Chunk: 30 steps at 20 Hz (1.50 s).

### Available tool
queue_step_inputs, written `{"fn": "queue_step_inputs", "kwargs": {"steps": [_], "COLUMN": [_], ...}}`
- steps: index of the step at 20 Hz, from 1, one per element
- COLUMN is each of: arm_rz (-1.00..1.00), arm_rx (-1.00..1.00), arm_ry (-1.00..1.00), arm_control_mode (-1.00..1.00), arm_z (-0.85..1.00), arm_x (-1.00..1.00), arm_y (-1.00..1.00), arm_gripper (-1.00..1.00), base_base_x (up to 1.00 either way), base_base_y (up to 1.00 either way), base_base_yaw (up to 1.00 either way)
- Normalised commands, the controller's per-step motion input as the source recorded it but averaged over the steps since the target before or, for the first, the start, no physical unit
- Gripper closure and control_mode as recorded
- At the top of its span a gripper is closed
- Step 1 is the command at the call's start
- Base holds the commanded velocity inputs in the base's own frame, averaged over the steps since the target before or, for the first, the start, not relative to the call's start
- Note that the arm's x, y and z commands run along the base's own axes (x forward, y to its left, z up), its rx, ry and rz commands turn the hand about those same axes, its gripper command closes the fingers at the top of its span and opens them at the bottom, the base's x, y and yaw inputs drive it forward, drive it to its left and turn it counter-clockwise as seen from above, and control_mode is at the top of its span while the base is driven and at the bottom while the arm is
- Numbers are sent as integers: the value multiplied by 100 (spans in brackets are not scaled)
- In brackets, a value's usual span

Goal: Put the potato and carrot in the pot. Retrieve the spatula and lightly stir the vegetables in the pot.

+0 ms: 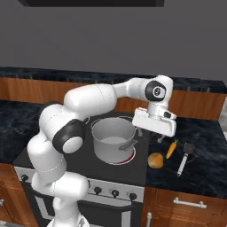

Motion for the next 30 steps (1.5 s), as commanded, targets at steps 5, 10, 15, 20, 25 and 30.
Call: {"fn": "queue_step_inputs", "kwargs": {"steps": [5,10,15,20,25,30], "arm_rz": [0,0,2,3,6,13], "arm_rx": [3,1,0,0,-2,1], "arm_ry": [-22,-27,-37,-29,2,3], "arm_control_mode": [-100,-100,-100,-100,-100,-100], "arm_z": [-4,-16,-14,-32,-30,-71], "arm_x": [5,26,39,33,1,22], "arm_y": [-43,-11,0,0,-6,-19], "arm_gripper": [-100,-100,-100,-100,-100,-100], "base_base_x": [0,0,0,0,0,0], "base_base_y": [0,0,0,0,0,0], "base_base_yaw": [0,0,0,0,0,0]}}
